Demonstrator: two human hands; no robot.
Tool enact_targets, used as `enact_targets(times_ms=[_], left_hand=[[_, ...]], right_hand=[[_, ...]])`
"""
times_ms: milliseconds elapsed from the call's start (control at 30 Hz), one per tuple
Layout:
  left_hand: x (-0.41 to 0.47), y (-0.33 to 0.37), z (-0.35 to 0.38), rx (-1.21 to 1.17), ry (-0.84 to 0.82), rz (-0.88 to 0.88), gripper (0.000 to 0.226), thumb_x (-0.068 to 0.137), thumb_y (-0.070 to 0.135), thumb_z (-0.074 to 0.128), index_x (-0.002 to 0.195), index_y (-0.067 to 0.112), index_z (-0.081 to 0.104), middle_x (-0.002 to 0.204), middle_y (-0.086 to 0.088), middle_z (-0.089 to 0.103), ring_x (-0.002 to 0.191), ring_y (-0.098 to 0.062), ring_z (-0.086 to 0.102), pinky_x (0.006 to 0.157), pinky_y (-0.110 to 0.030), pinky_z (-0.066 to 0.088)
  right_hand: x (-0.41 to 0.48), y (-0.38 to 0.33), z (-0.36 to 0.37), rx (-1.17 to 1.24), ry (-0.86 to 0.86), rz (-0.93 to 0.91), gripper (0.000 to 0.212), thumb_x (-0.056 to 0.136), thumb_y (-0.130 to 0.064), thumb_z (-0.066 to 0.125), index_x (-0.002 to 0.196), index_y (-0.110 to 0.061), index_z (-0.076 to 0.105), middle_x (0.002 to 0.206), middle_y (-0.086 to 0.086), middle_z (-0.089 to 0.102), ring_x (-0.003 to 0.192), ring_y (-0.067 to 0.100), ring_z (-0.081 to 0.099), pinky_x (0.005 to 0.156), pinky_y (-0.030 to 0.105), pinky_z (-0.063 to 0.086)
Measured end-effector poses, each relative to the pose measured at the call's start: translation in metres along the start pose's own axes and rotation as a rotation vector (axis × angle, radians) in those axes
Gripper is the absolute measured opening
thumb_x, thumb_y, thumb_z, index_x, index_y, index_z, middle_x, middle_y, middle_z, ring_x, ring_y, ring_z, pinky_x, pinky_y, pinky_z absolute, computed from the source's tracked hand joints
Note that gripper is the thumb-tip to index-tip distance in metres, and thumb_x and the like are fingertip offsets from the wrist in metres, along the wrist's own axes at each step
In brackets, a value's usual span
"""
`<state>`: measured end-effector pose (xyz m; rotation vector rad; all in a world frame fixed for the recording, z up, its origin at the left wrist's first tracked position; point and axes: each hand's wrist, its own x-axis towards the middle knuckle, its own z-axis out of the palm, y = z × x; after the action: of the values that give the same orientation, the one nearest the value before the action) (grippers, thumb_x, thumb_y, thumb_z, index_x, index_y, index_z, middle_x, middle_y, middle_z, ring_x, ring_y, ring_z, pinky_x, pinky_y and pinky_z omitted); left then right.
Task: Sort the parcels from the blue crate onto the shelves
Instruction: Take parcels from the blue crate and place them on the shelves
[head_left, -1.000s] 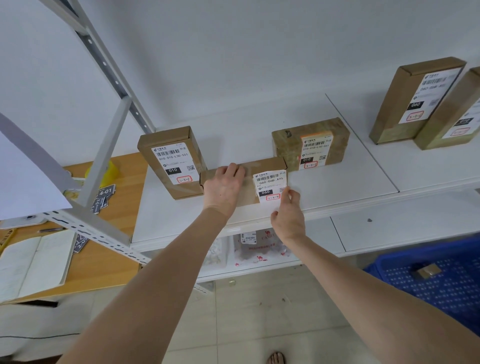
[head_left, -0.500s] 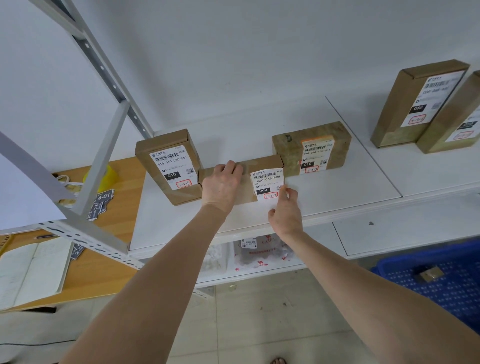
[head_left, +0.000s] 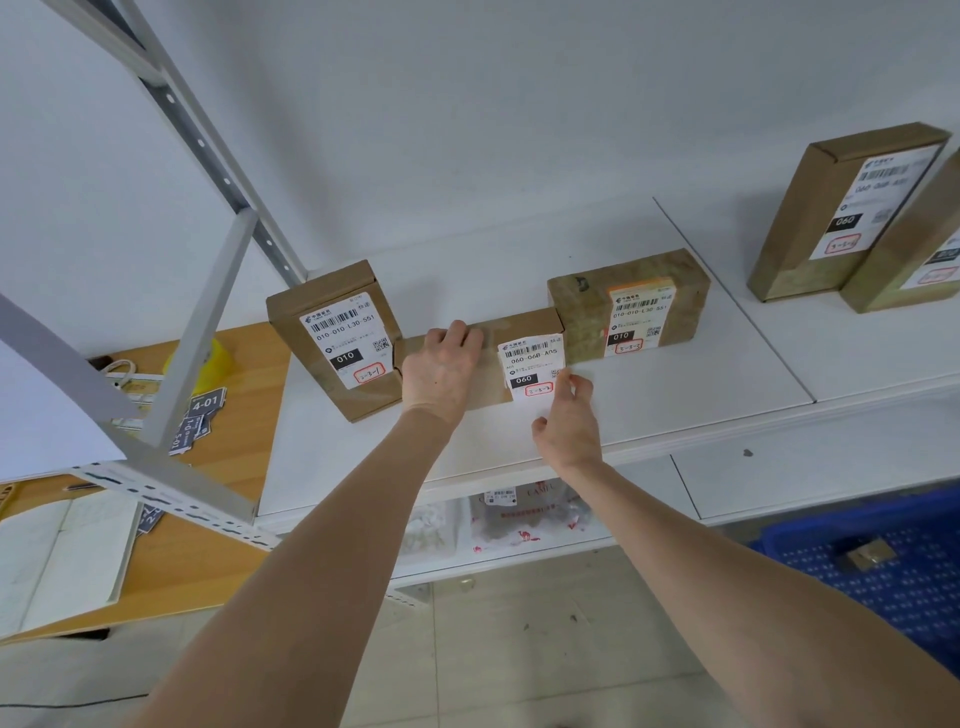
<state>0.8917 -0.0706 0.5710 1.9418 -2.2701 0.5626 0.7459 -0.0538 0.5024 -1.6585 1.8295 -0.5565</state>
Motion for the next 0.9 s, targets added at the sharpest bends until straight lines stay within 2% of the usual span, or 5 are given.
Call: enact_targets(times_ms=[433, 533, 600, 633, 900], left_hand=[[0.008, -0.005, 0.001, 0.012, -0.022, -0.029, 0.067, 0.019, -0.006, 0.085, 0.08, 0.013, 0.066, 0.071, -0.003, 0.058, 0.058, -0.023, 0.057, 0.039, -0.016, 0.023], [0.006, -0.005, -0.006, 0.048, -0.096, -0.046, 0.062, 0.045, -0.003, 0.084, 0.1, 0.013, 0.062, 0.09, -0.004, 0.06, 0.077, -0.023, 0.06, 0.042, -0.022, 0.03], [0.006, -0.005, -0.004, 0.032, -0.141, -0.052, 0.056, 0.071, -0.004, 0.069, 0.121, 0.013, 0.05, 0.112, -0.005, 0.053, 0.099, -0.025, 0.054, 0.054, -0.028, 0.038], [0.006, -0.005, -0.003, 0.038, -0.154, -0.058, 0.054, 0.076, -0.004, 0.064, 0.124, 0.013, 0.046, 0.116, -0.005, 0.051, 0.104, -0.025, 0.052, 0.057, -0.028, 0.038], [0.007, -0.006, -0.005, 0.031, -0.183, -0.07, 0.052, 0.083, -0.001, 0.057, 0.13, 0.013, 0.04, 0.124, -0.006, 0.045, 0.113, -0.025, 0.047, 0.06, -0.029, 0.038]], right_hand=[[0.012, -0.007, 0.001, -0.011, -0.02, -0.003, 0.071, 0.089, -0.007, 0.056, 0.149, -0.005, 0.017, 0.149, 0.011, 0.019, 0.103, 0.031, 0.061, 0.088, 0.032, 0.048], [0.011, -0.007, 0.002, -0.011, -0.025, 0.004, 0.072, 0.089, -0.007, 0.056, 0.149, -0.004, 0.016, 0.149, 0.012, 0.019, 0.102, 0.032, 0.061, 0.088, 0.034, 0.048], [0.013, -0.008, 0.001, -0.01, -0.035, 0.001, 0.073, 0.089, -0.007, 0.056, 0.149, -0.004, 0.014, 0.149, 0.012, 0.018, 0.104, 0.031, 0.06, 0.09, 0.033, 0.048], [0.013, -0.008, 0.001, -0.013, -0.039, 0.001, 0.074, 0.089, -0.007, 0.056, 0.15, -0.004, 0.013, 0.149, 0.011, 0.017, 0.104, 0.031, 0.06, 0.09, 0.033, 0.048], [0.015, -0.01, -0.002, -0.057, -0.039, 0.001, 0.074, 0.09, -0.01, 0.056, 0.15, -0.003, 0.013, 0.15, 0.011, 0.018, 0.106, 0.031, 0.059, 0.089, 0.034, 0.048]])
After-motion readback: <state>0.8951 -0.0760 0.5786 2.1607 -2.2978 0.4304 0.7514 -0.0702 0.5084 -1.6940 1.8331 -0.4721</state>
